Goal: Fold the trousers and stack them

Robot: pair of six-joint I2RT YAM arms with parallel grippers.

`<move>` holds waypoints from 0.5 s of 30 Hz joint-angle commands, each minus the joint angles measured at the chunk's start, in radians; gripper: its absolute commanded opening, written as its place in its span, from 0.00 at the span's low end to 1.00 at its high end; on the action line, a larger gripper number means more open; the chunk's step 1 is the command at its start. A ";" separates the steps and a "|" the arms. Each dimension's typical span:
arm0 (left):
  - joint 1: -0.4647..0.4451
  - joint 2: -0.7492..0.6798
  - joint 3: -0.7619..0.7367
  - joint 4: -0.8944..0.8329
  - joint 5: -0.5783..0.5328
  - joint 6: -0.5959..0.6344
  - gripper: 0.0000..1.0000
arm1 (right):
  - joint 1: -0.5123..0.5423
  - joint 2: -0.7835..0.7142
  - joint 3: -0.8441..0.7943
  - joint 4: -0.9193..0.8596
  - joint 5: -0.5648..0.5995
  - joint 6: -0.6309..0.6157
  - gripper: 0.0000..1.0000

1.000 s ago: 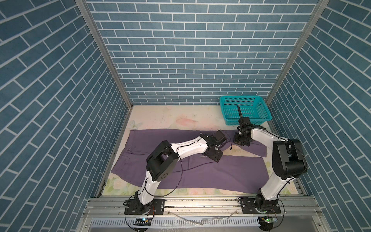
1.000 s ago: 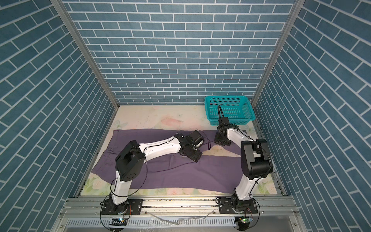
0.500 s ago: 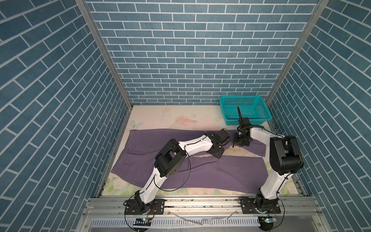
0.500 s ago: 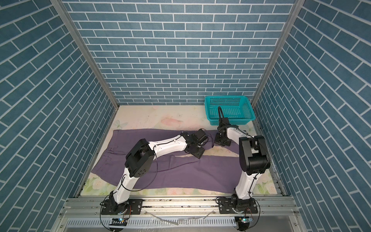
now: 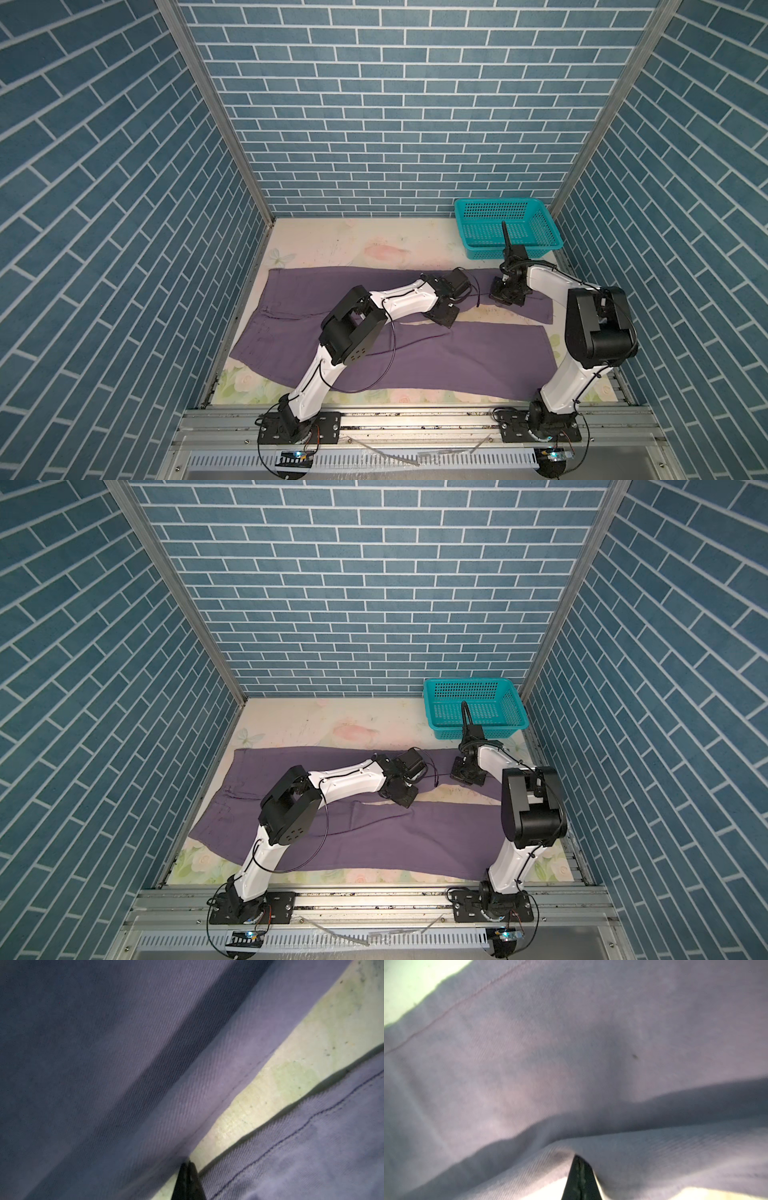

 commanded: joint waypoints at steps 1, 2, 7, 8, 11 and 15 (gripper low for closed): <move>0.013 -0.074 -0.015 -0.018 0.008 0.012 0.00 | -0.003 -0.098 -0.041 -0.082 0.022 -0.025 0.00; 0.014 -0.086 -0.018 -0.016 0.011 0.011 0.00 | -0.003 -0.120 -0.049 -0.097 0.027 -0.026 0.00; 0.028 -0.118 -0.048 0.002 0.012 -0.005 0.09 | -0.008 -0.192 -0.104 -0.157 0.073 -0.027 0.00; 0.029 -0.117 -0.051 0.002 0.011 -0.005 0.25 | -0.012 -0.195 -0.112 -0.159 0.074 -0.026 0.00; 0.031 -0.116 -0.061 0.019 0.017 -0.008 0.67 | -0.039 -0.187 -0.137 -0.141 0.048 -0.020 0.06; 0.031 -0.096 -0.063 0.038 0.024 -0.010 0.70 | -0.070 -0.140 -0.127 -0.114 0.018 -0.023 0.28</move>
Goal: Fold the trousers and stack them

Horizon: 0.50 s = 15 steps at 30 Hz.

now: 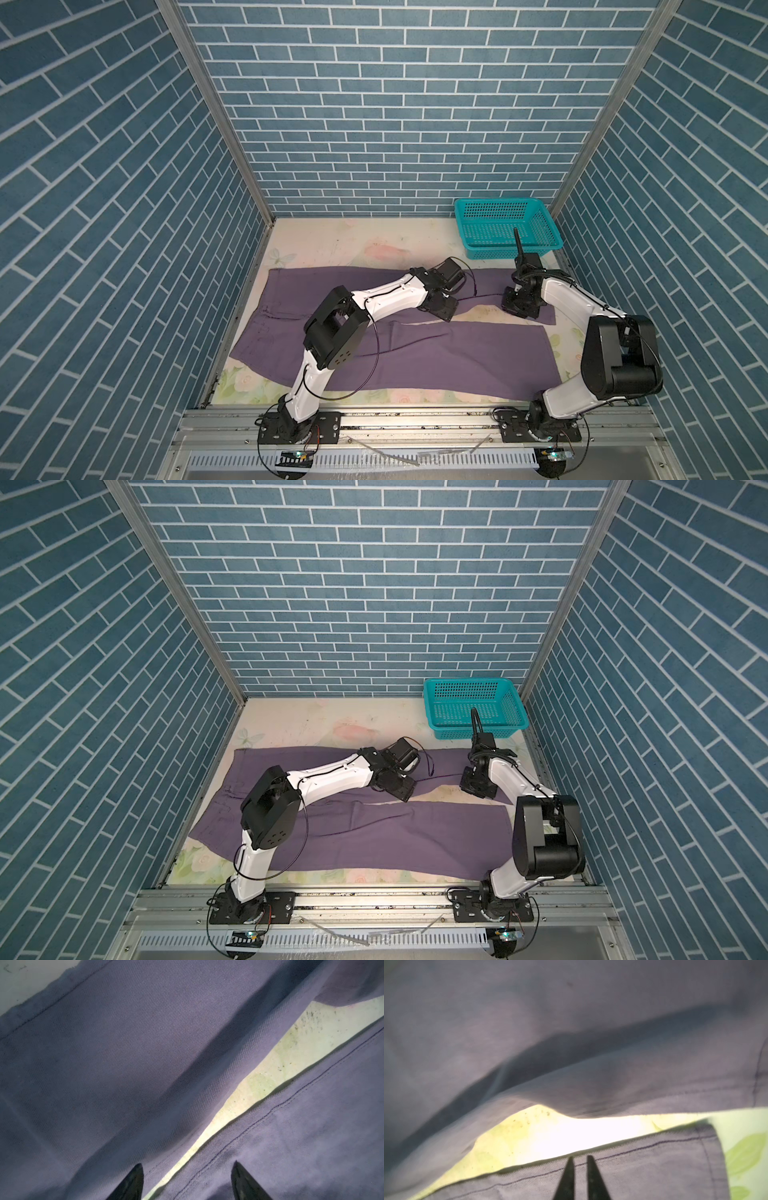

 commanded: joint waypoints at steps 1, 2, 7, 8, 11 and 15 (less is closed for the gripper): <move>0.005 0.025 -0.008 0.013 0.011 -0.001 0.70 | -0.021 0.046 -0.002 -0.001 -0.013 -0.013 0.33; 0.005 0.031 -0.006 0.015 0.013 -0.001 0.70 | -0.023 0.060 0.008 0.004 -0.014 -0.014 0.37; 0.014 0.071 0.011 0.021 0.025 -0.005 0.68 | -0.035 0.148 0.065 0.033 -0.040 -0.016 0.49; 0.017 0.076 0.012 0.023 0.026 -0.007 0.67 | -0.036 0.162 0.074 0.035 -0.041 -0.015 0.50; 0.030 0.090 0.011 0.025 0.034 -0.011 0.64 | -0.041 0.193 0.092 0.051 -0.036 -0.012 0.52; 0.044 0.105 0.007 0.033 0.043 -0.013 0.54 | -0.051 0.216 0.110 0.065 -0.021 -0.012 0.52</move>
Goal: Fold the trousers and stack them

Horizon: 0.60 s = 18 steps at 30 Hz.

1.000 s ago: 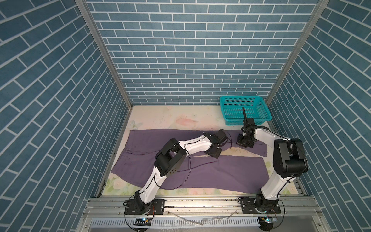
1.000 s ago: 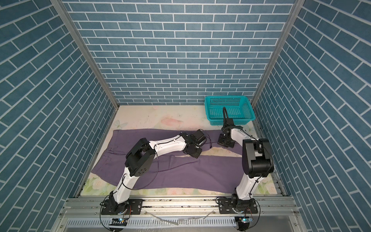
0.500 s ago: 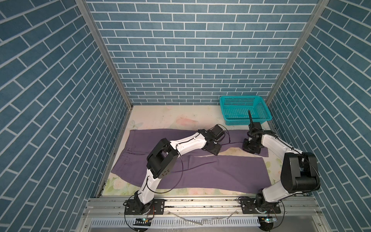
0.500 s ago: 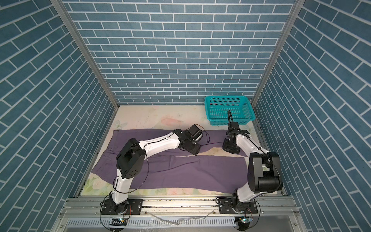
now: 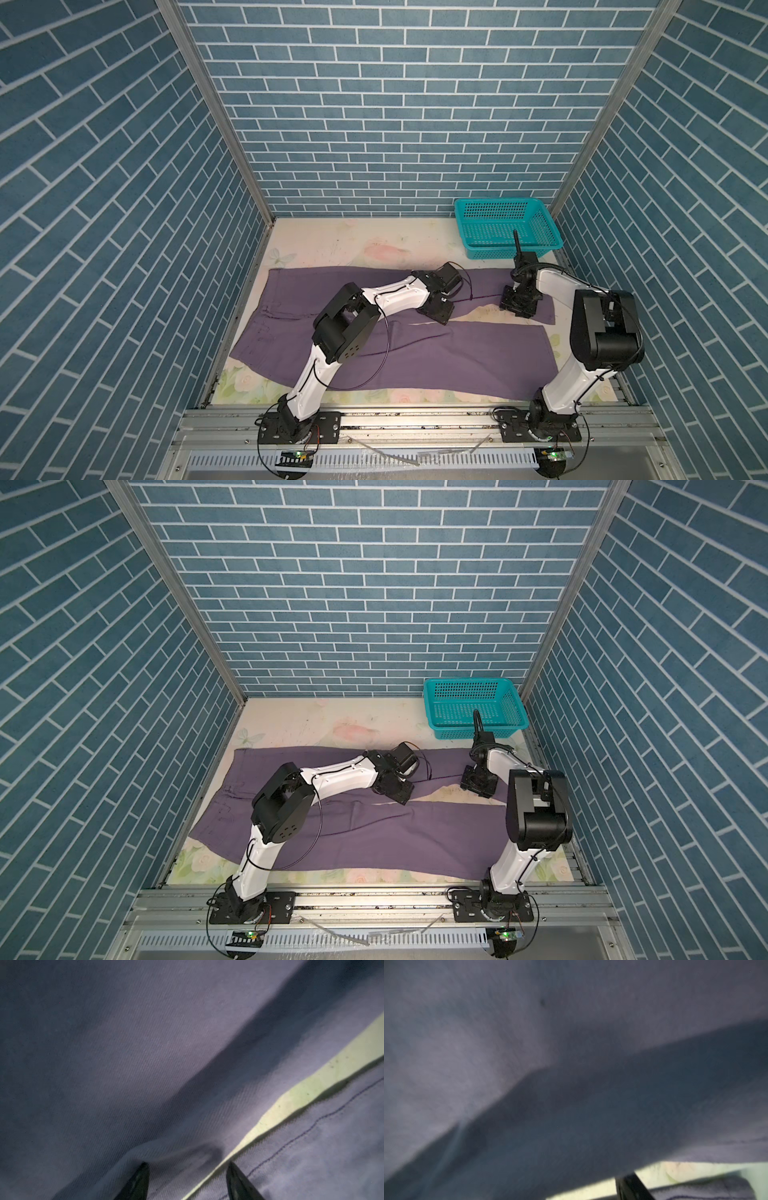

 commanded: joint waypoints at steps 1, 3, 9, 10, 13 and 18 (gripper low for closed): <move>0.021 0.021 0.007 0.003 0.015 -0.005 0.51 | -0.016 0.030 0.032 0.017 0.011 -0.003 0.52; 0.024 0.028 0.007 0.004 0.020 -0.005 0.47 | -0.022 0.034 0.035 0.026 0.013 -0.004 0.47; 0.033 0.042 0.013 0.005 0.027 -0.007 0.44 | -0.041 0.048 0.045 0.018 0.004 -0.009 0.03; 0.034 0.042 0.015 0.005 0.026 -0.007 0.43 | -0.043 0.045 0.041 0.015 0.005 -0.010 0.00; 0.038 0.041 0.016 0.001 0.028 -0.004 0.42 | -0.053 0.022 0.031 -0.004 0.005 -0.016 0.00; 0.042 0.019 0.012 -0.014 0.026 0.002 0.13 | -0.074 -0.048 0.004 -0.049 0.007 -0.030 0.00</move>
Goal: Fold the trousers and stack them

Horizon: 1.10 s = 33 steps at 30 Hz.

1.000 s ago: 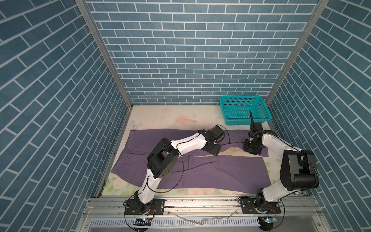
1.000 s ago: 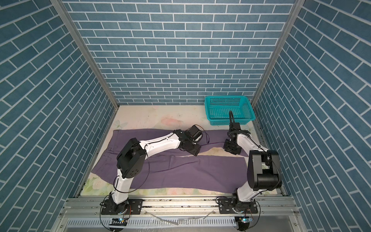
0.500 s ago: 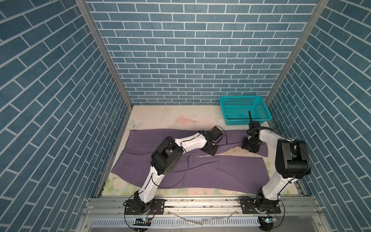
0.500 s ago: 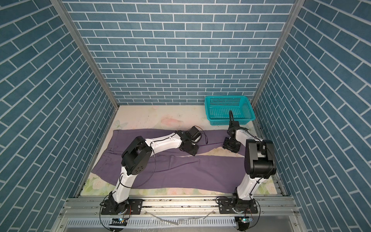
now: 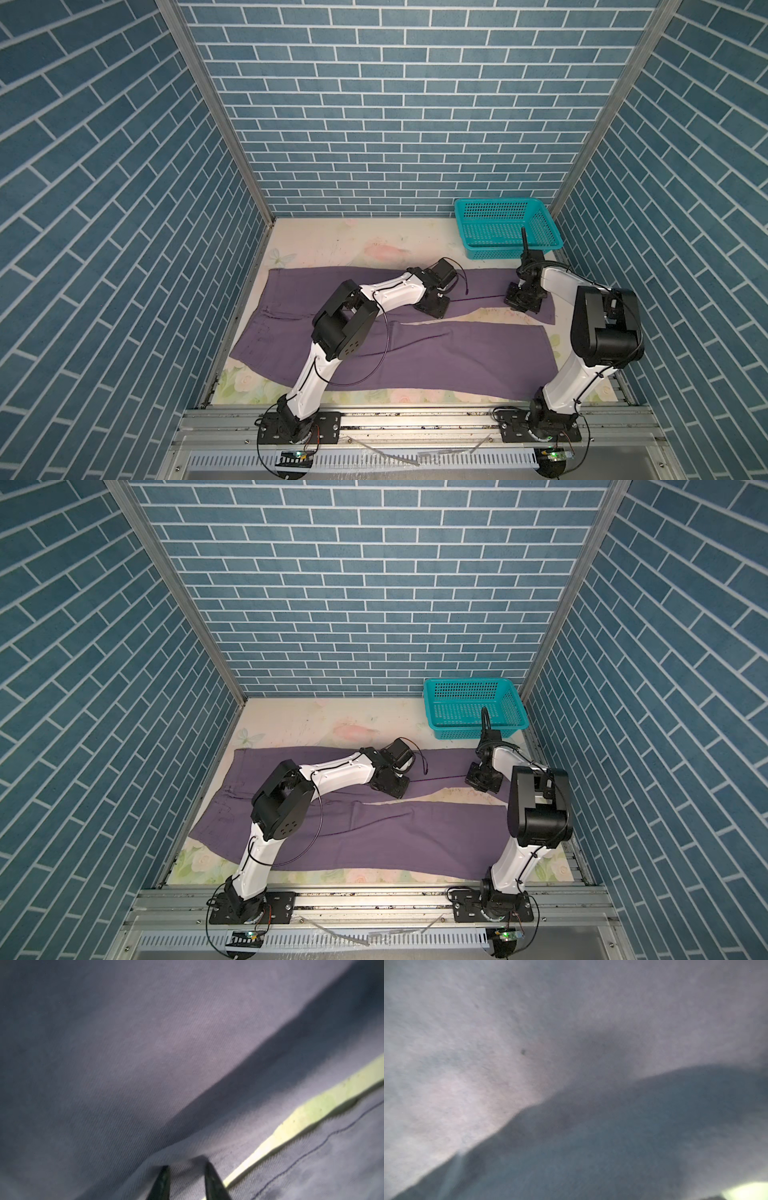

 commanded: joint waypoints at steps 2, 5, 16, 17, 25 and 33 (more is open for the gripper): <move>0.008 -0.005 0.002 -0.028 0.003 0.007 0.05 | -0.021 -0.092 -0.021 -0.076 0.014 -0.026 0.00; 0.008 -0.028 -0.004 -0.043 0.004 0.009 0.01 | -0.028 -0.142 -0.032 -0.118 0.008 -0.028 0.00; 0.008 -0.144 -0.173 -0.034 0.069 -0.028 0.00 | -0.028 -0.288 -0.183 -0.196 -0.021 0.007 0.00; 0.008 -0.155 -0.193 -0.028 0.078 -0.034 0.00 | -0.028 -0.289 -0.197 -0.193 -0.016 0.007 0.00; 0.006 -0.195 -0.249 -0.055 0.072 -0.051 0.25 | -0.034 -0.271 -0.226 -0.154 -0.016 0.026 0.18; 0.013 -0.323 -0.207 -0.120 -0.028 -0.046 0.68 | -0.079 -0.344 -0.203 -0.212 -0.019 0.037 0.28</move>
